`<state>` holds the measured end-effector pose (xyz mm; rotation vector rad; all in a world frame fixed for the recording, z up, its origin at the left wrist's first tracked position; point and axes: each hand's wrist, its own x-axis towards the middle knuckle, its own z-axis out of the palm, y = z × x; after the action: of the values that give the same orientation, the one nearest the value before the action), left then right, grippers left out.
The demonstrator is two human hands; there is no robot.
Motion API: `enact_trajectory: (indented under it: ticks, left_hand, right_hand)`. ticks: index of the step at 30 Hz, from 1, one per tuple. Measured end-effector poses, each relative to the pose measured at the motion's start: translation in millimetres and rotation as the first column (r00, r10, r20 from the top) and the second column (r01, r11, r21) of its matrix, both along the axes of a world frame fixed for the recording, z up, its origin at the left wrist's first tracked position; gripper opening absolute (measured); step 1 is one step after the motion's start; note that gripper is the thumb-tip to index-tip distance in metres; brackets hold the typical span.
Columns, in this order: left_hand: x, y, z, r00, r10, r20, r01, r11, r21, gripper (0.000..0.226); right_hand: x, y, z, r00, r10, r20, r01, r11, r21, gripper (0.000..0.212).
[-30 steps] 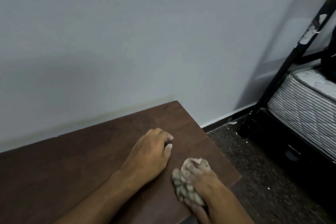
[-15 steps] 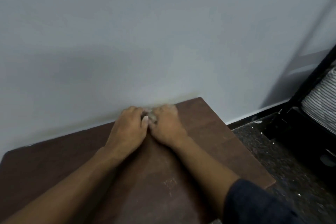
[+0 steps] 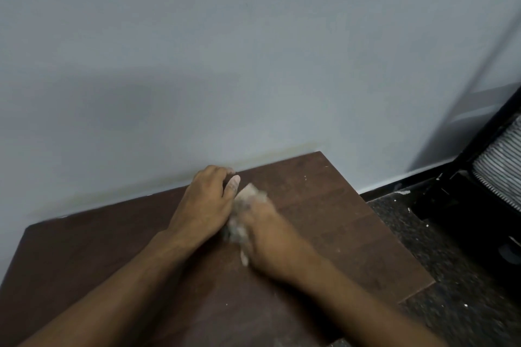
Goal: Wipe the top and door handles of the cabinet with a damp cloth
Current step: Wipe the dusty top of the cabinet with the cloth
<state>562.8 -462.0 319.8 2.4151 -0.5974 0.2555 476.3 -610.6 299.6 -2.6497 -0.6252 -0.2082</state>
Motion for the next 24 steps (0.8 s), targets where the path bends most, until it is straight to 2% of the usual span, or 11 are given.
enact_trajectory:
  ticks: [2,3,6,8,10,13,16,18,21,22,24]
  left_hand:
    - [0.0,-2.2,0.2,1.0,-0.006,-0.012,0.005,1.0,-0.018,0.035]
    - [-1.0,-3.2,-0.5,1.0,-0.013,-0.017,0.013,1.0,-0.018,0.034]
    - [-9.0,-7.9,-1.8,0.997,-0.045,-0.058,0.045,0.999,0.008,0.034]
    - [-15.5,-11.9,-0.1,0.996,-0.056,-0.068,0.057,0.998,0.015,0.034]
    - [-21.0,-18.3,1.7,0.996,-0.067,-0.065,0.068,0.998,0.017,0.034]
    - [-27.7,-32.2,3.7,0.994,-0.088,-0.057,0.089,0.996,0.013,0.033]
    - [-34.6,-41.8,2.8,0.993,-0.107,-0.046,0.107,0.994,-0.003,0.03]
    - [-42.9,-44.0,-1.5,0.989,-0.144,-0.043,0.145,0.989,0.026,0.029]
    - [-59.7,-49.5,-4.2,0.977,-0.209,-0.035,0.211,0.973,0.09,0.03]
    - [-65.5,-53.2,-3.9,0.975,-0.22,-0.032,0.223,0.969,0.105,0.03]
    - [-79.6,-64.7,-4.1,0.967,-0.255,-0.017,0.255,0.958,0.132,0.03]
  right_hand:
    - [-35.2,-1.5,-2.9,0.989,0.142,-0.048,-0.14,0.989,0.041,0.043]
    - [-41.0,-15.7,0.4,0.987,0.136,-0.086,-0.128,0.987,0.097,0.041]
    - [-24.0,-78.0,23.0,0.988,-0.095,-0.12,0.121,0.964,0.236,0.017]
    - [-1.2,-114.7,27.9,0.942,-0.321,-0.099,0.332,0.933,0.135,0.016]
    - [6.1,-114.8,27.2,0.89,-0.448,-0.09,0.454,0.889,0.058,0.025]
    - [-30.9,-72.6,9.4,0.948,-0.309,-0.069,0.317,0.93,0.188,0.021]
    - [-87.6,-44.5,-8.7,0.991,-0.107,-0.08,0.113,0.99,0.081,0.043]
    - [-92.4,-73.8,-10.0,0.983,-0.175,-0.056,0.18,0.98,0.085,0.04]
    - [-85.1,-125.3,6.1,0.863,-0.499,-0.078,0.505,0.859,0.082,0.035]
    - [-85.9,-124.5,9.8,0.837,-0.542,-0.071,0.547,0.835,0.069,0.035]
    - [-104.2,-103.9,4.2,0.875,-0.481,-0.065,0.485,0.87,0.094,0.035]
